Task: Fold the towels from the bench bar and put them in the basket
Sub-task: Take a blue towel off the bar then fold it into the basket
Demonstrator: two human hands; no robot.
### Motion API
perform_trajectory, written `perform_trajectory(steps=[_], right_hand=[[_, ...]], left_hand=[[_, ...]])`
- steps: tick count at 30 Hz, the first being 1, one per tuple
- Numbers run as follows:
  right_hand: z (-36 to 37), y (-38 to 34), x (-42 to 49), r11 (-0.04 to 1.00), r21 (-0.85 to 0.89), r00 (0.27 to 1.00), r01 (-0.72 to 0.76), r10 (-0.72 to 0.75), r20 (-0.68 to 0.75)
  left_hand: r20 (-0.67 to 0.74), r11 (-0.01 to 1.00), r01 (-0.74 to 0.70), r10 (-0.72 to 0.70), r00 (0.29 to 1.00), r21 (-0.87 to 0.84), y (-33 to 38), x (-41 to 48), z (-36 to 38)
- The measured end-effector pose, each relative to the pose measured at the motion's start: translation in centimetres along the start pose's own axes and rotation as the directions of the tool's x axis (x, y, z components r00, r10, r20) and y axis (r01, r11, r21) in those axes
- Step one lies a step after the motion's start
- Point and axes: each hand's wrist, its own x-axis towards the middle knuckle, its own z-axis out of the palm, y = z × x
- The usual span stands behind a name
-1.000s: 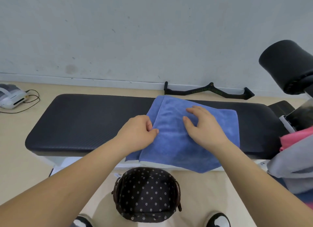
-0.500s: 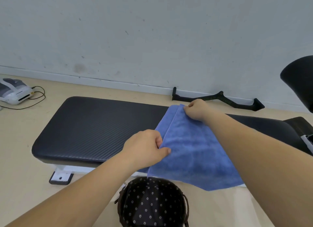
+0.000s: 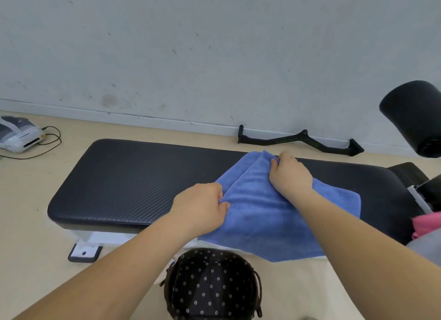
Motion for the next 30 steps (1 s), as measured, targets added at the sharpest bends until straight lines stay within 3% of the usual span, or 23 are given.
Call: perform_trajectory(steps=[2,5,7,10,12,14,19,23,30], right_hand=[[-1.8,0.2,-1.2,0.992,-0.087,0.982,-0.087,0.1,0.157],[-5.0,0.9,-2.9,0.97,-0.199,0.888,-0.143,0.215,0.407],[-6.2,1.9,-4.0,0.967,-0.172,0.854,-0.186,0.245,0.458],[-5.8,3.6,-5.0,0.986,-0.055,0.945,-0.155,0.164,0.282],[-4.2,4.1,-5.8,0.984,0.146,0.986,-0.105,0.084,0.141],[-2.7,4.2,-6.4,0.96,0.275,0.999,-0.043,0.035,0.034],[-3.1,4.0,-5.9,0.93,0.34,0.976,0.14,-0.072,-0.204],[-2.7,3.3,-5.4,0.827,0.559,0.999,0.054,-0.043,-0.033],[-1.5,2.4,-3.2,0.909,0.415,0.999,-0.038,0.023,0.04]], left_hand=[[-0.045,0.998,-0.022,0.024,0.999,0.058,-0.2,0.1,-0.1],[-0.138,0.989,-0.04,0.06,0.989,0.146,-0.8,0.4,-0.5],[-0.156,0.986,-0.052,0.077,0.985,0.157,-1.2,0.7,-0.6],[-0.124,0.99,-0.086,0.099,0.987,0.109,-1.6,0.9,-0.7],[-0.096,0.992,-0.106,0.112,0.989,0.066,-1.6,0.5,-1.0],[-0.074,0.992,-0.116,0.119,0.99,0.042,-1.6,0.0,-1.4],[-0.103,0.99,-0.134,0.128,0.986,-0.051,-2.5,-0.6,-1.8],[-0.089,0.988,-0.119,0.11,0.99,-0.099,-2.9,-0.7,-2.2],[0.002,0.989,-0.003,0.003,1.0,-0.148,-4.2,0.3,-3.0]])
